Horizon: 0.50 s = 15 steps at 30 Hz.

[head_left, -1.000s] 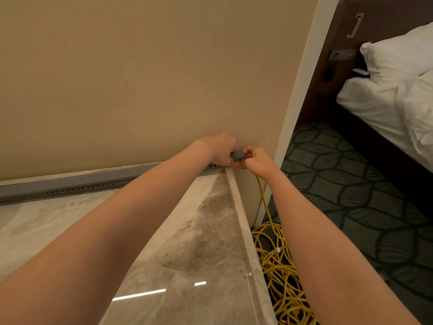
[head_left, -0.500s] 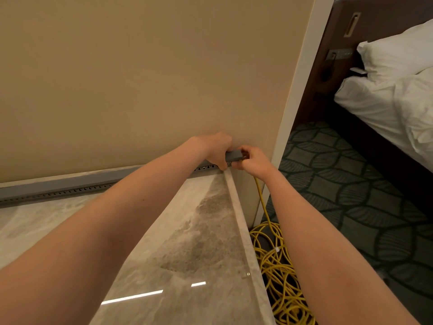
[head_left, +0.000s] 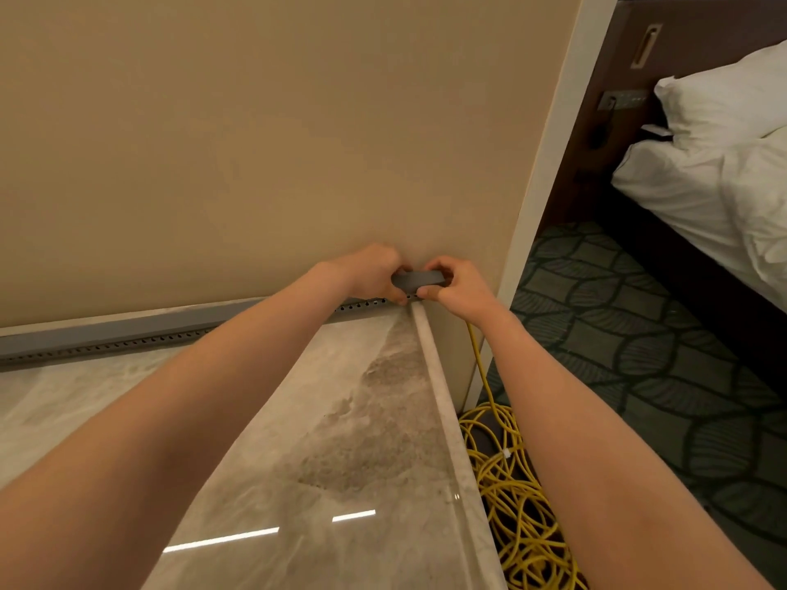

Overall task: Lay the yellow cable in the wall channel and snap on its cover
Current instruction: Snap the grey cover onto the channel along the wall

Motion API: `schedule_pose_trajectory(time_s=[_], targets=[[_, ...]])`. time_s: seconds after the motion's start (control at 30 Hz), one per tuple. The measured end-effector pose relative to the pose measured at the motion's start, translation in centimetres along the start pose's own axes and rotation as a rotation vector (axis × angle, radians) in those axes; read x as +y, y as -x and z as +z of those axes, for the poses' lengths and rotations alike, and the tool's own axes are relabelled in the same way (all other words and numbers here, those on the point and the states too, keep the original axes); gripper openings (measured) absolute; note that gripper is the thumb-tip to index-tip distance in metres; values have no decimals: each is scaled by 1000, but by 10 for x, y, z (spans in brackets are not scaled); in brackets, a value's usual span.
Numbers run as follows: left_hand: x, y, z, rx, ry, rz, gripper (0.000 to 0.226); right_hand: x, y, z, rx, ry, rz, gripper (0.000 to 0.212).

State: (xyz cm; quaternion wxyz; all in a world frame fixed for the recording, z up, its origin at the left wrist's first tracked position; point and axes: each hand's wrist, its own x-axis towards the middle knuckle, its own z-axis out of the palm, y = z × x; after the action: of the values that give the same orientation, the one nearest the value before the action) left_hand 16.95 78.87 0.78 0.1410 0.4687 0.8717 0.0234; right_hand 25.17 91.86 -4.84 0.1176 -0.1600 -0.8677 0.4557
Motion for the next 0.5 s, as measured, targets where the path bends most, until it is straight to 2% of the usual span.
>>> schedule_pose_trajectory(time_s=[0.07, 0.2, 0.33, 0.5], targets=[[-8, 7, 6, 22, 1, -23, 36, -2, -2, -1, -3, 77, -23, 31], [-19, 15, 11, 53, -9, -63, 29, -11, -1, 0, -72, 214, -62, 22], [-15, 16, 4, 7, -62, -63, 28, -20, -4, 1, -124, 414, -89, 17], [-4, 17, -8, -59, -176, -97, 36, -36, -3, 3, -194, 652, -109, 21]])
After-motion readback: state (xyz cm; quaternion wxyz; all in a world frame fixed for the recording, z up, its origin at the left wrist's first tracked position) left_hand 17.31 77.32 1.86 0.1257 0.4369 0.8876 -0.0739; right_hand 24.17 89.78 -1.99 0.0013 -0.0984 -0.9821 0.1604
